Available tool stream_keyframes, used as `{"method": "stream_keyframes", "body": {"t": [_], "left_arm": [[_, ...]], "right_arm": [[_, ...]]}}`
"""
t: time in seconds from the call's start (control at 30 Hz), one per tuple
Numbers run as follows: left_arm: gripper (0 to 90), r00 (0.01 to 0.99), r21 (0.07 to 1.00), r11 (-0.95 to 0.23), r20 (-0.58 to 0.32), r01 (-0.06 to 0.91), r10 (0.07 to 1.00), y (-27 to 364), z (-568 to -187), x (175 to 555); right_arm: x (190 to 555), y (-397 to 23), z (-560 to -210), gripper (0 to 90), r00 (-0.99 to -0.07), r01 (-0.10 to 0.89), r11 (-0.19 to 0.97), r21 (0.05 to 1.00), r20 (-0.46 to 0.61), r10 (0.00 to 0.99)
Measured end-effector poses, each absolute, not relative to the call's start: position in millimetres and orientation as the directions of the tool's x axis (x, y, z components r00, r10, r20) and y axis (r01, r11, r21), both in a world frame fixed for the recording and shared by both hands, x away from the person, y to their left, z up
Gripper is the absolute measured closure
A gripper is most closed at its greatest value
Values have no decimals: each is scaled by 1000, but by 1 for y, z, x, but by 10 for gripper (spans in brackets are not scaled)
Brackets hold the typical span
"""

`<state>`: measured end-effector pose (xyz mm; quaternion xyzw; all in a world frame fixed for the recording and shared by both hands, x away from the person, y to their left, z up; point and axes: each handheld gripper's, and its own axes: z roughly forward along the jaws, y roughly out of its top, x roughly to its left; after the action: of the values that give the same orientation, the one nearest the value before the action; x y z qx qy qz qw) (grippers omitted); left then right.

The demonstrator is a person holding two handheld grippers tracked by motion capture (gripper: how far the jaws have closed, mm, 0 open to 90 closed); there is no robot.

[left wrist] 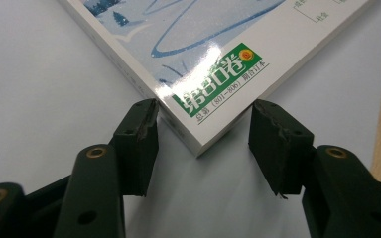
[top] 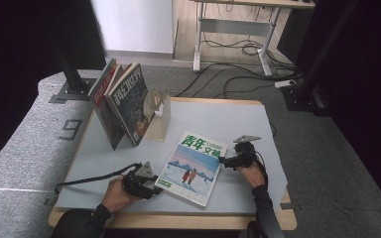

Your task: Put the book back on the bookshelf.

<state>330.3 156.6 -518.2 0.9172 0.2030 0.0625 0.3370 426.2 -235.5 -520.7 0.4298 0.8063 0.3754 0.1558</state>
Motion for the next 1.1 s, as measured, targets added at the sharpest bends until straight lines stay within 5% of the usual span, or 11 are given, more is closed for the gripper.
{"method": "stream_keyframes", "body": {"t": [1.1], "left_arm": [[406,932,692,-649,-96,315,349,119,-525,320]], "right_arm": [[461,-224,-525,0,-596,595,350,724,105,796]]}}
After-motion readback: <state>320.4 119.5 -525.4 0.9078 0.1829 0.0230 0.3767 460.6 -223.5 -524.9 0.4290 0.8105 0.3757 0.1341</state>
